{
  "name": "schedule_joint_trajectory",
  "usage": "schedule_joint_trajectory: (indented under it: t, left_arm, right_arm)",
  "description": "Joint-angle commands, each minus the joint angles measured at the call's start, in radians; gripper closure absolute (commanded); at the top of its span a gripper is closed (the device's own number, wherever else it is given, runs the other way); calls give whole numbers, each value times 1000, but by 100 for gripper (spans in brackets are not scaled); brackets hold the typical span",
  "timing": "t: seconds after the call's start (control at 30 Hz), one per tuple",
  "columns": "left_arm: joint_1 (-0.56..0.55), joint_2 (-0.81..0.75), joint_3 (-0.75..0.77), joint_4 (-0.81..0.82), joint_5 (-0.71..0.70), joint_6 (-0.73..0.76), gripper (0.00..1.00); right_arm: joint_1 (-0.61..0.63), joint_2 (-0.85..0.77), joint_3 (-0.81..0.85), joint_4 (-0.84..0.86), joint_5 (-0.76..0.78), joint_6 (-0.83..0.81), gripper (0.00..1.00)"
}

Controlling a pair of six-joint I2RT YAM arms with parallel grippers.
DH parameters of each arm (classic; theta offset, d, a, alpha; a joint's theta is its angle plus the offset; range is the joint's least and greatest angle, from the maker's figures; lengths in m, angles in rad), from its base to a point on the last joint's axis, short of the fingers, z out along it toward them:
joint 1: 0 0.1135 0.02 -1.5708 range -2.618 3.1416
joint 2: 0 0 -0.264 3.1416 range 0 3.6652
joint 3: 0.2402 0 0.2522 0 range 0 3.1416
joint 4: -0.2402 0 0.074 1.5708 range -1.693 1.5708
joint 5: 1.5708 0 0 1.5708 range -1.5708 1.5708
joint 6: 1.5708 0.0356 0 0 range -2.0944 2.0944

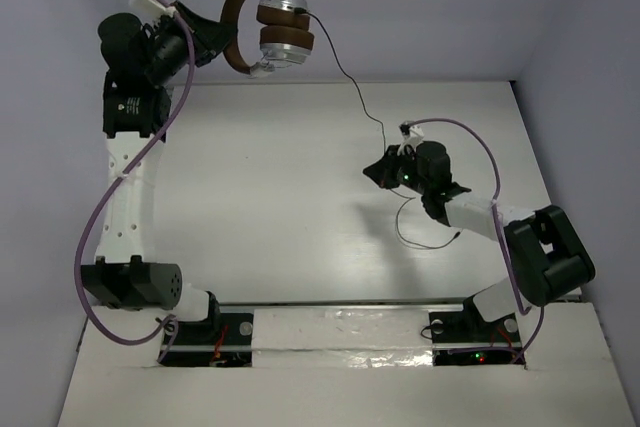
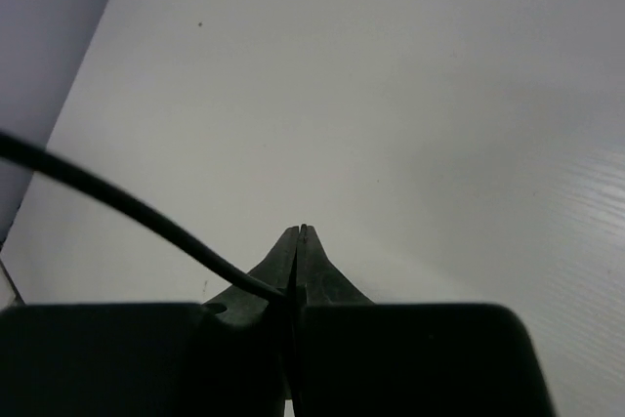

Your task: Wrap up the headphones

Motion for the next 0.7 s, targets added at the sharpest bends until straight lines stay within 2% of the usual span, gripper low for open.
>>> schedule_joint_trajectory:
  t: [0.0,0.17,0.33,0.47,0.67]
  left_arm:
    - [8,-24,-137,123,-146,-61,100]
    - [8,6,-434,279,-173,-145,100]
    - [8,11,-632,452,-104,-233,100]
    - [-28,8,-824,600,-54,-334,100]
    - [-29,38,-964,819,-45,-503,100]
  right_arm:
    - [63,-3,61,-85,119,14,100]
    - [132,-26,131,-299,266,3,100]
    - [141,-36,251,-473,453,-34,100]
    - [172,38,366,-559,473,-28,100]
    - [339,187,411,-657,502,-37,100]
